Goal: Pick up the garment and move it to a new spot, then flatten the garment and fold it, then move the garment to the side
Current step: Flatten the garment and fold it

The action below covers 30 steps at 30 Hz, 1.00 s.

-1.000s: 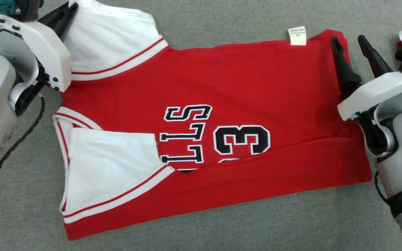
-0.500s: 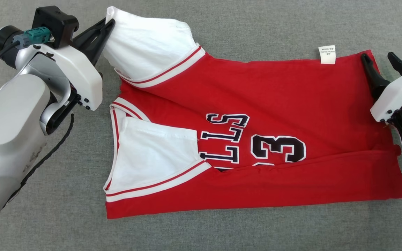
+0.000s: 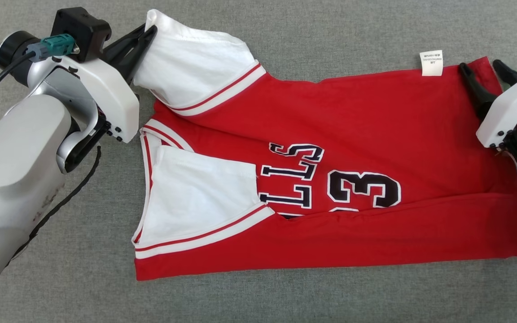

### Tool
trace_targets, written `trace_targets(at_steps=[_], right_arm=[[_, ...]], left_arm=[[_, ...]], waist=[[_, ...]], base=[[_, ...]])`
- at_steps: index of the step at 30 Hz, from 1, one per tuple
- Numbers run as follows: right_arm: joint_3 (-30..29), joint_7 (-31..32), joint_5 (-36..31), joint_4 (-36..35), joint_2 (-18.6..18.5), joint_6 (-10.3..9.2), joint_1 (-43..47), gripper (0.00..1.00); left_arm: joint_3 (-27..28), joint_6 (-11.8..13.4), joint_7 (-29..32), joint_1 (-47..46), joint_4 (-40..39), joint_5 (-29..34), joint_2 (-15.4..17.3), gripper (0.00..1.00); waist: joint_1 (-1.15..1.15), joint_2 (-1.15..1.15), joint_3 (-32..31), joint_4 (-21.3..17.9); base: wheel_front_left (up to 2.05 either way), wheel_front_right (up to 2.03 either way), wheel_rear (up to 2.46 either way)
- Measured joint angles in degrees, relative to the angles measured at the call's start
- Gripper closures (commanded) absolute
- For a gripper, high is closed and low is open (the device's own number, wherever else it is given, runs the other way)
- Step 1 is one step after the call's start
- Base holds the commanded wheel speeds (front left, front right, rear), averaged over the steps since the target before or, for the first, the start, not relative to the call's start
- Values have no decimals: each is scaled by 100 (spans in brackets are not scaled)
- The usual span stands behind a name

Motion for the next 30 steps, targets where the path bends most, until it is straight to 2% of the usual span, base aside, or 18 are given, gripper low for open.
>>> trace_targets(at_steps=[5, 6, 7, 14, 20, 26, 30], right_arm=[[212, 5, 189, 98, -109, 0, -156, 0], [260, 47, 263, 108, -122, 0, -176, 67], [326, 75, 320, 108, -152, 0, -196, 100], [621, 92, 584, 110, -352, 10, -286, 100], [687, -145, 650, 277, -479, 9, -443, 100], [561, -561, 445, 700, -491, 9, -757, 100], [365, -929, 194, 1141, -439, 10, -1044, 100]], left_arm=[[-15, -1, 14, -53, -3, -3, -18, 100], [-14, 1, 42, -54, 11, -11, -26, 100], [-14, 10, 46, -55, 30, -15, -33, 100], [-13, 26, 15, -122, 193, -18, -88, 100], [45, 97, -110, -181, 355, -59, -137, 100], [181, 263, -479, -341, 572, -54, -322, 100], [246, 377, -756, -510, 824, -2, -579, 100]], waist=[[0, 0, 82, 49], [0, 0, 94, 60], [0, 0, 105, 71], [0, 0, 146, 104], [0, 0, 156, 84], [0, 0, 206, 73], [0, 0, 232, 70]], base=[[0, 0, 0], [0, 0, 0], [0, 0, 0], [0, 0, 0], [0, 0, 0], [0, 0, 0], [0, 0, 0]])
